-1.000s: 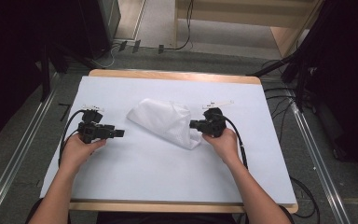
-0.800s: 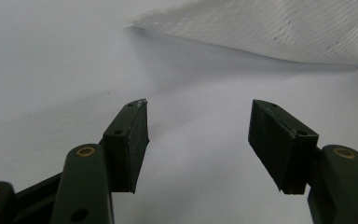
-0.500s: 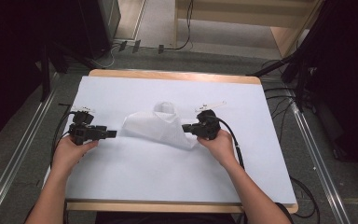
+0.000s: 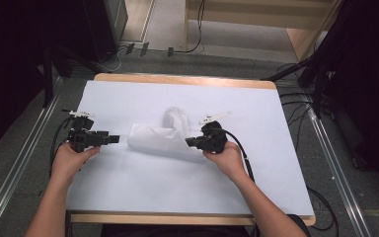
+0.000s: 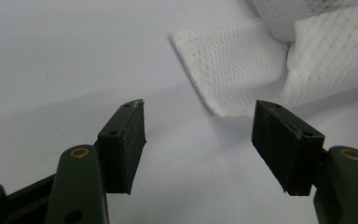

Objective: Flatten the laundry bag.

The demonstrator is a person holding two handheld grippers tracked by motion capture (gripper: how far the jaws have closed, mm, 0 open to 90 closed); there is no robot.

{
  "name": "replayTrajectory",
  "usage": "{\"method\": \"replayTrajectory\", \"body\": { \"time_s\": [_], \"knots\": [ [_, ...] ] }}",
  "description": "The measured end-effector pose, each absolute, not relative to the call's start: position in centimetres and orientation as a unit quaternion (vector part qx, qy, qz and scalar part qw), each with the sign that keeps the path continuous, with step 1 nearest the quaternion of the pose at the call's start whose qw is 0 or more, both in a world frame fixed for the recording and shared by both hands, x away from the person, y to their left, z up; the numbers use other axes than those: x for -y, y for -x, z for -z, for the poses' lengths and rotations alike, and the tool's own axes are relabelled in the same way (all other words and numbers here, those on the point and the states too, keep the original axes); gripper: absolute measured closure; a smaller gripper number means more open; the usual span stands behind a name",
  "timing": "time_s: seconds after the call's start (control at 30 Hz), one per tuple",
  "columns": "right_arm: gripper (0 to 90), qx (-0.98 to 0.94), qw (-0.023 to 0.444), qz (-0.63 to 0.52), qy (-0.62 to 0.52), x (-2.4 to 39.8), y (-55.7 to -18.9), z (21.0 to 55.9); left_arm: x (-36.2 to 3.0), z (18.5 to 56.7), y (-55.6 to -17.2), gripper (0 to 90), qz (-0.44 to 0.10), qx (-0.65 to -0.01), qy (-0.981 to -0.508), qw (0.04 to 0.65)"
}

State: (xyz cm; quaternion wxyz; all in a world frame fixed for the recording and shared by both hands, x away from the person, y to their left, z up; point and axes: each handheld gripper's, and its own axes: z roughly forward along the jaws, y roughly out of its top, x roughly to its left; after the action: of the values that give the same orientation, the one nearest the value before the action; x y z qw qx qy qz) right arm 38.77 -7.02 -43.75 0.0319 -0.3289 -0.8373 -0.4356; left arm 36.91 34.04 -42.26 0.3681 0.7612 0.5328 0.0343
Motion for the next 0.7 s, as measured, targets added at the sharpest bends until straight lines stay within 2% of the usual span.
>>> {"method": "replayTrajectory", "body": {
  "time_s": [0.7],
  "knots": [
    [90.0, 0.889, 0.051, 0.376, 0.256, 4.1, -35.3, 45.3, -34.1, 42.2, -38.2, 35.6, -0.036, -0.526, -0.762, 0.376]
  ]
}}
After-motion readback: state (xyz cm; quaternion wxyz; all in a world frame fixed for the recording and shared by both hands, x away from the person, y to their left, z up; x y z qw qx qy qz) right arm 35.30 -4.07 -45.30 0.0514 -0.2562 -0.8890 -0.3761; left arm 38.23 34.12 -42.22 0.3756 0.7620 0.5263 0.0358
